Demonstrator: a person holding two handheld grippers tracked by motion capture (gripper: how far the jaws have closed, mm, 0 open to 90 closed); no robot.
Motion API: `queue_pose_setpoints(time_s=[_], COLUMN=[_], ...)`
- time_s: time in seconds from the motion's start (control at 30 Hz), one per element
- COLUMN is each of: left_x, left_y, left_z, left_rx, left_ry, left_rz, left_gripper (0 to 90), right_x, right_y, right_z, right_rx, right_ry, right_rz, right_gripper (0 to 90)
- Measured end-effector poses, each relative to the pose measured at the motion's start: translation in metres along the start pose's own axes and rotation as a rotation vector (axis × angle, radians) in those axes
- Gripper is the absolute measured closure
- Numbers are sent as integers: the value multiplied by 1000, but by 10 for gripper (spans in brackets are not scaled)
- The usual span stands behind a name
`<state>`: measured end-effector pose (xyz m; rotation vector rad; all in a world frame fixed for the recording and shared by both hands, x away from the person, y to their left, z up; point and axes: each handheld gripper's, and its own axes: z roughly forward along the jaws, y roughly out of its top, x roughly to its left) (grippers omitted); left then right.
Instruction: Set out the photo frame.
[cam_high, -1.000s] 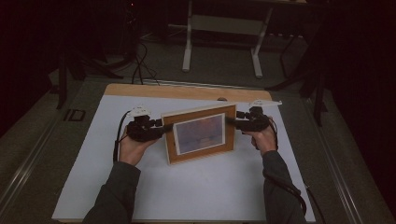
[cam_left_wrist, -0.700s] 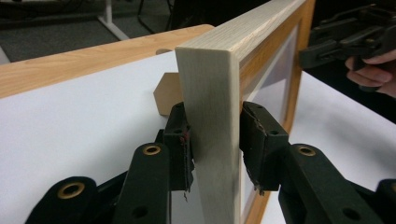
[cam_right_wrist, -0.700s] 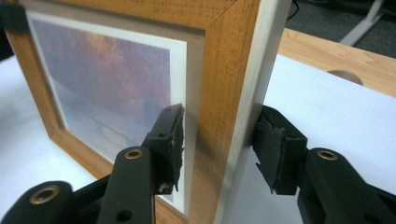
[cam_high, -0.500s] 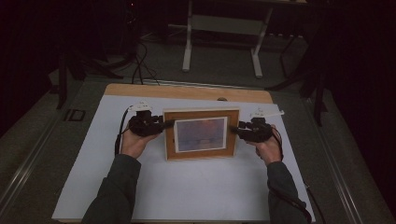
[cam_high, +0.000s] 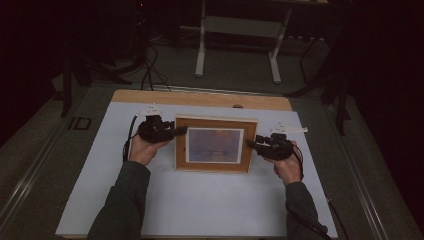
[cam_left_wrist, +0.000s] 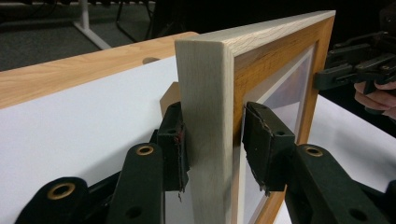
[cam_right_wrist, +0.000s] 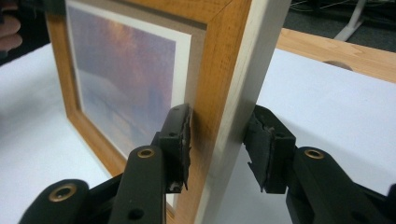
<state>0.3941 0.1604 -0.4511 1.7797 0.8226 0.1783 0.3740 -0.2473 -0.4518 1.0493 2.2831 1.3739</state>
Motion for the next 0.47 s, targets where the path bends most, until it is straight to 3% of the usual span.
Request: queue_pose_setpoints(time_s=[0.1, 0.17, 0.3, 0.47], left_x=[-3, -4, -7, -14], left_y=[1, 2, 1, -3], left_z=[-2, -6, -18, -42], left_rx=[13, 12, -14, -76], left_ry=[16, 21, 43, 82], left_rz=[1, -8, -26, -41], left_gripper=[597, 515, 413, 377], right_x=[0, -1, -4, -12], right_y=[1, 2, 2, -4], right_z=[-1, -4, -14, -24], right_rx=[-13, -36, -61, -71], right_ry=[-2, -6, -14, -31], right_rz=[-3, 1, 17, 40], right_gripper=[563, 529, 494, 462])
